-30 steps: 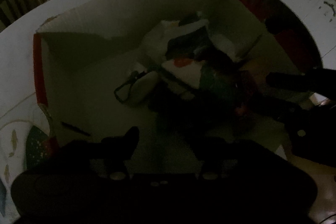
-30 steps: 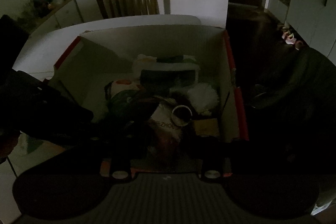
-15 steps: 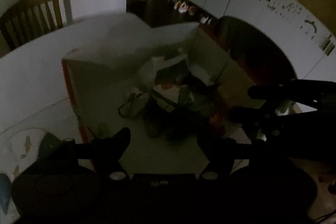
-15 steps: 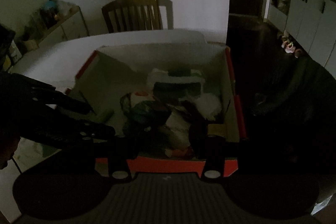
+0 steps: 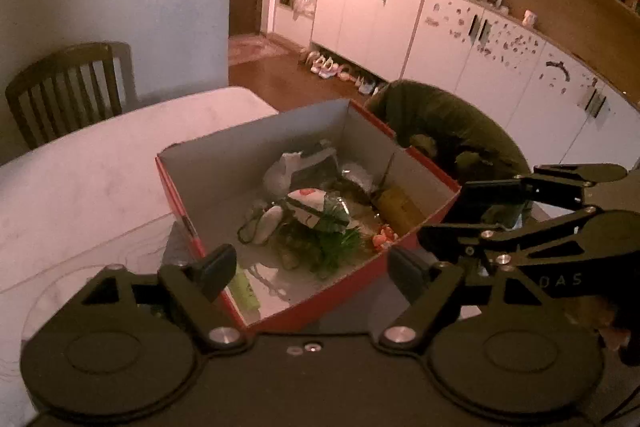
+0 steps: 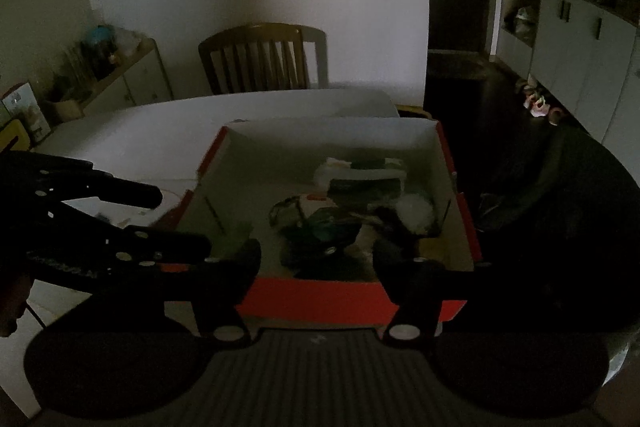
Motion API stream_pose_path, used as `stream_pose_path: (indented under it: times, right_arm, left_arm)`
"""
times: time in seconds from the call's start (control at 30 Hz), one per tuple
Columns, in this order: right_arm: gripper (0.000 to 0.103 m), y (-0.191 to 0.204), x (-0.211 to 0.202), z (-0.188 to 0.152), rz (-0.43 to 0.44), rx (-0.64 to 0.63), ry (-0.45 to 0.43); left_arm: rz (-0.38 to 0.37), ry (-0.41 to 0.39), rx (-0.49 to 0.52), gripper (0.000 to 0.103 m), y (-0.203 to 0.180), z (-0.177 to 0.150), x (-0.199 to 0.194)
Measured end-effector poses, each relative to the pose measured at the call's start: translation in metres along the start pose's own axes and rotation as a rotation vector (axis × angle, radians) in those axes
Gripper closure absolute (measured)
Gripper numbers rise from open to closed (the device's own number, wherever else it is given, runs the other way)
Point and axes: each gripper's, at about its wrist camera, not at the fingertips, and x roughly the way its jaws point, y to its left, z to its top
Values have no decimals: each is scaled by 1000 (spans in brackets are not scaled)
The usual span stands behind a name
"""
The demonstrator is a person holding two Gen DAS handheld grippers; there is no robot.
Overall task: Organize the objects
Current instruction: 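Open both tools to release the green tube and orange toy into the shoebox, then lift both open tools back out of the shoebox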
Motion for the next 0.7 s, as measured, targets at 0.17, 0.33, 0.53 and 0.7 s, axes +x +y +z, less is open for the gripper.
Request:
stream_pose_path:
  times: [0.17,0.33,0.53,0.7]
  right_arm:
    - [30,14,-16,-4,-15,11,-20]
    - [22,23,-32,-9,-25,22,-40]
    - [17,35,-49,-14,-55,13,-72]
    - [17,41,-58,-17,-69,8,-85]
  left_arm:
    - [-11,-47,-2,14,3,-6,-18]
    - [-40,-85,-11,7,3,-13,-34]
    - [-41,-117,-15,0,0,-19,-47]
    - [-50,-134,-28,0,-1,-26,-52]
